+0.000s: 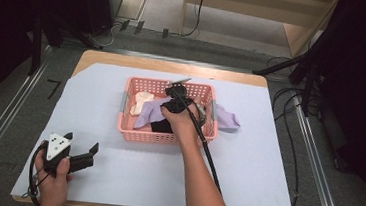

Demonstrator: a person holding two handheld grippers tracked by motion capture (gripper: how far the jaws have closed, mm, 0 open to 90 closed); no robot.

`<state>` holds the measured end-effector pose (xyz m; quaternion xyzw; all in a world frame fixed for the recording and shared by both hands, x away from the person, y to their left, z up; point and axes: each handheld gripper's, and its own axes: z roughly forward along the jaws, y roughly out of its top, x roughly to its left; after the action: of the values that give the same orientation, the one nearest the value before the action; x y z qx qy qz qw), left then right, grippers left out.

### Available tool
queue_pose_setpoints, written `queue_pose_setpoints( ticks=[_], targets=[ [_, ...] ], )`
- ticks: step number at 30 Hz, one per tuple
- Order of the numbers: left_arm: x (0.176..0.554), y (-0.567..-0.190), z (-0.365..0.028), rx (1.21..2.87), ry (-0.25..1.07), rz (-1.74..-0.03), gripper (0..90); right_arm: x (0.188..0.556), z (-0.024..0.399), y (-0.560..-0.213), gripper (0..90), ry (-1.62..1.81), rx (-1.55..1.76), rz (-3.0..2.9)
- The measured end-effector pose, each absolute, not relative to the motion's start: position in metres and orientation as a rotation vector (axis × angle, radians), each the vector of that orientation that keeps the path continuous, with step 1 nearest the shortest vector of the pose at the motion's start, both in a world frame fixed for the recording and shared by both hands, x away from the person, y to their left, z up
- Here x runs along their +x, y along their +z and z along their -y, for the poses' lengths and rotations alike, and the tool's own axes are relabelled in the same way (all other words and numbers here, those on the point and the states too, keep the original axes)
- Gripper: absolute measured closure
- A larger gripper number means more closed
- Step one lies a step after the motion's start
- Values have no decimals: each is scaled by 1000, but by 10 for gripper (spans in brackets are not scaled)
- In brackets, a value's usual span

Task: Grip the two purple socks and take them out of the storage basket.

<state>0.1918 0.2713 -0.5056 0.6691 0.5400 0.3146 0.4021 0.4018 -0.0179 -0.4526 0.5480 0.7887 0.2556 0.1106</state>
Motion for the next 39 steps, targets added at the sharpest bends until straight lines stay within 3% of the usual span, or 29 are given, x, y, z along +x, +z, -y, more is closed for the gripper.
queue_pose_setpoints(
  ticks=[6,10,14,16,23,27,30,31,35,39],
  targets=[
    [192,-506,-271,1687,793,-1364,89,407,18,-451,506,783,1542,-2184],
    [192,-506,-272,1695,792,-1367,89,413,17,-460,608,766,1550,-2241],
    [192,-505,-272,1698,791,-1365,89,412,20,-459,847,827,1559,-2213],
    [192,-505,-271,1699,791,-1364,89,409,21,-454,900,878,1559,-2188],
    [193,-506,-271,1699,792,-1364,89,393,10,-433,900,1060,1498,-2164],
    [192,-506,-271,1692,794,-1365,89,399,8,-440,676,888,1486,-2105],
    [192,-506,-271,1697,790,-1364,89,409,15,-453,625,797,1545,-2140],
    [192,-506,-271,1699,789,-1364,89,412,16,-457,632,781,1566,-2156],
    [193,-506,-272,1700,783,-1363,89,414,18,-462,887,793,1540,-2189],
    [193,-506,-271,1700,786,-1365,89,406,13,-449,900,985,1535,-2160]
  ],
)
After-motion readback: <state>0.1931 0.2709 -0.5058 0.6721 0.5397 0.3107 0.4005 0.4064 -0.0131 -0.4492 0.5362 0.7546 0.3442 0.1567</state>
